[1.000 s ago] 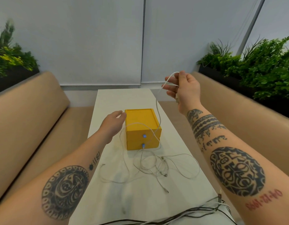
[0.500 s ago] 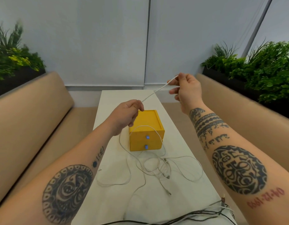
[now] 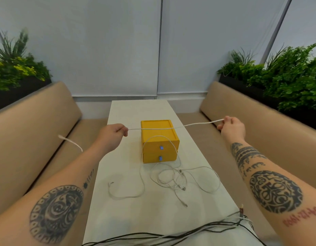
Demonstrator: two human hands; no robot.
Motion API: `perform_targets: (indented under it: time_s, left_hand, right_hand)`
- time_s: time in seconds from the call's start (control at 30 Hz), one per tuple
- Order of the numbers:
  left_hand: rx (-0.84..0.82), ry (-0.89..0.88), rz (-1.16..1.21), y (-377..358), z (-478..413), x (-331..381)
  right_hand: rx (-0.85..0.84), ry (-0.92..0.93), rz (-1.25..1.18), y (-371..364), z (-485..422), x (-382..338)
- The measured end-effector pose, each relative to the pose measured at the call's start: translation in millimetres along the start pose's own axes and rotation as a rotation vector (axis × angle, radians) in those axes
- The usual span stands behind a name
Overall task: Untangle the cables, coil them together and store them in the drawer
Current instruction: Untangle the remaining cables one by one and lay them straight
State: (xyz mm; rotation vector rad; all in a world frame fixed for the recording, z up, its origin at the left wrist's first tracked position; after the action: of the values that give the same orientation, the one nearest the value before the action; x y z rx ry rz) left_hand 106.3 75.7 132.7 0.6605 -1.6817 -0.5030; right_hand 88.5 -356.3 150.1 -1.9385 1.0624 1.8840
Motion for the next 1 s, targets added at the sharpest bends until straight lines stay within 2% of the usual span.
perform_targets:
  time_s: [0.2,0.27,0.37,0.43,0.47,0.57,0.63,0.77,0.87,1.0]
  left_hand:
    - [-0.034,-0.061,-0.050,-16.8,14.9,35.4]
    - [-0.057,-0.099,-0.094,-24.4,19.1,54.4]
    - [-0.128,-0.165,-0.098,-44.4,24.7,83.3]
    - [-0.145,-0.215,-0.073,-53.3,27.4,102.4]
    - [-0.140,-0.241,-0.070,-54.6,26.9,110.5]
    - [-0.079,-0.260,-0.118,-44.1,18.2,119.2]
    - [-0.054,-0.239,-0.173,-31.3,14.1,114.0]
    - [-0.043,-0.205,-0.352,-24.3,23.0,106.4]
    - [-0.015,-0.122,-0.355,-22.4,33.5,87.3]
    - [0.006,-0.021,-0.295,-16.2,52.5,55.0]
  right_hand:
    - [-0.146,0.011,0.520,-13.2,28.5,25.6]
    - [-0.231,0.116,0.485,-33.0,45.4,11.2]
    - [-0.581,0.348,0.246,-78.8,90.8,-20.1]
    - [-0.780,0.401,0.180,-99.8,123.4,-35.8]
    - [-0.821,0.398,0.150,-105.6,132.7,-41.0]
    - [-0.788,0.378,0.046,-101.1,123.0,-44.6]
    - [-0.736,0.469,0.150,-87.2,102.7,-44.4]
    - [-0.761,0.595,0.346,-58.2,82.1,-45.7]
    - [-0.767,0.621,0.467,-41.0,67.7,-30.3]
    - [-0.767,0.564,0.550,-15.6,50.4,8.0]
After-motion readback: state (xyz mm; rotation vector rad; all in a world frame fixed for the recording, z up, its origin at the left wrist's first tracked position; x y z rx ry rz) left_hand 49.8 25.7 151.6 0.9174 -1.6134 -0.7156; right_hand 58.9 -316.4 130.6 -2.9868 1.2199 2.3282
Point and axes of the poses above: each hand's wrist, its own z-axis away from the middle knuckle, its own y-axis out of the back of the hand, x = y × z, the point moved 6 cm from there along -z, towards the middle knuckle, and after that the axes turned 1 degree about z, right-handed, at the moved point
